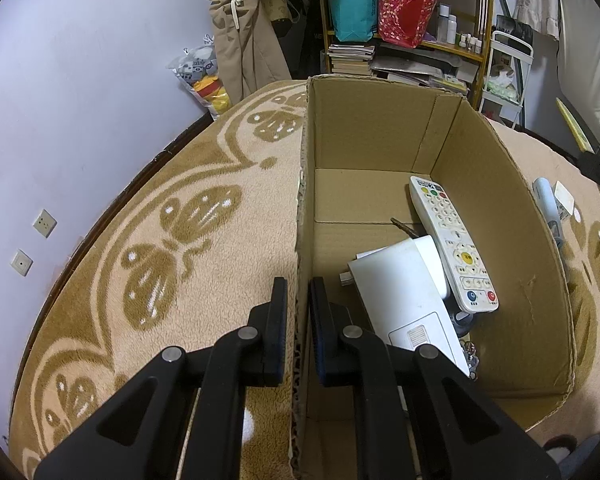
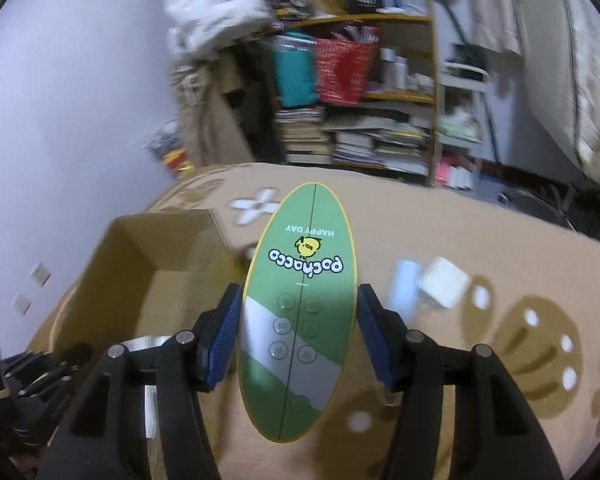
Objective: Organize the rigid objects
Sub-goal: 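Carry the green board with the right tool over the box, then open the right tool to drop the board into the box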
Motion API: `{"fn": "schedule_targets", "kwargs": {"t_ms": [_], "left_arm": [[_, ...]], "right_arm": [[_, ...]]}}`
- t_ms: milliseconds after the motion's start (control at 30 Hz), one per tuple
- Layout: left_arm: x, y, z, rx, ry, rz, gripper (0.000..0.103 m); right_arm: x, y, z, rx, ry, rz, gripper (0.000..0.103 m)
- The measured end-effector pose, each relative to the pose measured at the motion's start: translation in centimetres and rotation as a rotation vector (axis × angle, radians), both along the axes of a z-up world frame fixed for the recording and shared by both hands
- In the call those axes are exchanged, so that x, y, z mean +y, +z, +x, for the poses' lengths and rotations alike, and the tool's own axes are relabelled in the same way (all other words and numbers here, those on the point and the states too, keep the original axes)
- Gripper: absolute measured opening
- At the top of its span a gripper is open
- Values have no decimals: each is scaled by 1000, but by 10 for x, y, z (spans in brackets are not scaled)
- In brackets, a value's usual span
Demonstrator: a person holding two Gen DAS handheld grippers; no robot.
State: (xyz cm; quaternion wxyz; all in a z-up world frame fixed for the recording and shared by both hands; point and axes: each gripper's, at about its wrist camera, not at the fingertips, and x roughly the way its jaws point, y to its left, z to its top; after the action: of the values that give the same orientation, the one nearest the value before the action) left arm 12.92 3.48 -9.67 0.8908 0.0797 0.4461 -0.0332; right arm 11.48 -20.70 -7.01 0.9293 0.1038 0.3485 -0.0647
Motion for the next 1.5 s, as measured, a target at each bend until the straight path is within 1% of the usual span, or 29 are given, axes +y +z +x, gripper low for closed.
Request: {"fn": "schedule_targets", "kwargs": {"t_ms": [100,233,333,500,633,900,1033,1200,1500], "left_arm": [[0,0,0,0,1,1,11],[0,0,0,1,0,1,11],[0,0,0,2,2,-5,11],[2,-1,0,4,3,-11,11],[2,0,-1,5,3,-13,11],[2,-1,-1,4,3,-13,11],[2,-1,0,4,2,-13,11],[2,-1,-1,4,0,-11,11],[1,-1,0,5,-1,-12,11]], "right_arm": [[29,4,6,-13,84,-14,61],[60,11,13,-29,164,-9,61],[77,15,17,-34,208,-12,61],[94,15,22,-27,260,6,61],[99,10,25,-15,273,18,61],[104,-8,29,46,283,31,61],[103,-15,28,70,291,64,61],[107,-17,27,71,295,38,61],[103,-12,23,64,284,66,62]]}}
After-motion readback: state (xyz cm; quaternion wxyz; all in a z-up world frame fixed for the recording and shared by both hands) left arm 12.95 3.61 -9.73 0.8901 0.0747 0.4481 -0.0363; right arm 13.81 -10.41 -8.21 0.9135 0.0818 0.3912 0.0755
